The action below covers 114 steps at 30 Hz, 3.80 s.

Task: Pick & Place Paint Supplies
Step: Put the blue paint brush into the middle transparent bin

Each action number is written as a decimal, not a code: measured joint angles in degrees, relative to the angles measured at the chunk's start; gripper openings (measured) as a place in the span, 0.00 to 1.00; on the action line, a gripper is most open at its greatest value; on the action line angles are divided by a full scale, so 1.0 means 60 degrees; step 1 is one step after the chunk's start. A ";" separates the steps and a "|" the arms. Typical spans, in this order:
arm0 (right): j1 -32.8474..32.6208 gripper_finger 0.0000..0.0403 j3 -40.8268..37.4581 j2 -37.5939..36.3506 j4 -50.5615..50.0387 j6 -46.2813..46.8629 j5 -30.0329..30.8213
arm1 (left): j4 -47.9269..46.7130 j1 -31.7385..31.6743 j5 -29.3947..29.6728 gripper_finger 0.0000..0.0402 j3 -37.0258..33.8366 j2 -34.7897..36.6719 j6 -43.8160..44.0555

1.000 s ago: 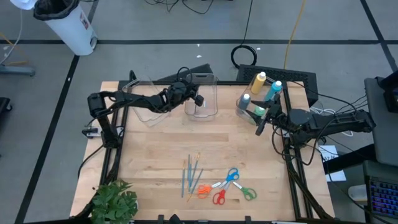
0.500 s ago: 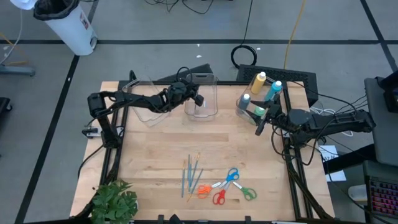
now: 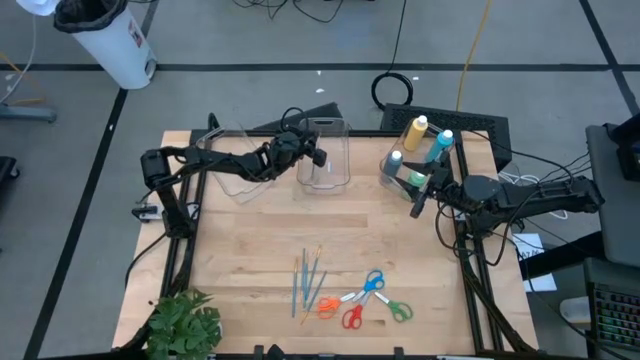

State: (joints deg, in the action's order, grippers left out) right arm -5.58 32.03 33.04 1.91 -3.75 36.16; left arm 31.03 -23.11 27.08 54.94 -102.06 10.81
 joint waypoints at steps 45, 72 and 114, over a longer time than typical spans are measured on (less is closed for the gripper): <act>-0.0004 0.52 0.0000 -0.0004 0.0004 0.0366 -0.0033 | -0.4850 0.6009 -0.2286 0.57 0.0004 0.1262 0.1600; -0.0004 0.52 0.0000 0.0004 0.0000 0.0353 -0.0039 | -0.5569 0.6227 -0.1676 0.57 0.0045 -0.1322 0.2723; -0.0007 0.52 0.0000 0.0007 -0.0069 0.0514 -0.0040 | -0.7227 0.5501 -0.1254 0.04 -0.0034 0.0973 0.3944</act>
State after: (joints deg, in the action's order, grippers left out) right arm -5.63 32.03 33.08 1.50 -0.67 35.92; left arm -12.34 9.89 19.56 54.73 -96.22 34.47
